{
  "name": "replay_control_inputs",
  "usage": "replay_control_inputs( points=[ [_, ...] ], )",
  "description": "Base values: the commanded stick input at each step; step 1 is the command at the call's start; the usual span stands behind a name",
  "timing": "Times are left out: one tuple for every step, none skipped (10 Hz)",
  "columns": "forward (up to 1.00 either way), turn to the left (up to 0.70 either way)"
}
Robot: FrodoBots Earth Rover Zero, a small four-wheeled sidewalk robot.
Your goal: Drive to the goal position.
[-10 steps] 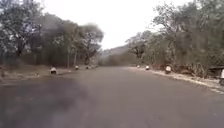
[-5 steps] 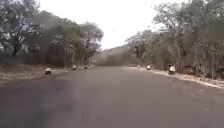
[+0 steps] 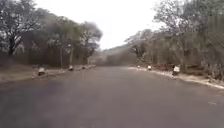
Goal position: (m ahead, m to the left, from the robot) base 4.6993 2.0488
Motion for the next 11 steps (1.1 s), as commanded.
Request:
replay_control_inputs(
  points=[
    [1.0,0.0],
    [1.0,0.0],
    [1.0,0.0],
    [1.0,0.0],
    [1.0,0.0],
    [1.0,0.0],
    [1.0,0.0],
    [1.0,0.0],
    [1.0,0.0],
    [1.0,0.0],
    [1.0,0.0]
  ],
)
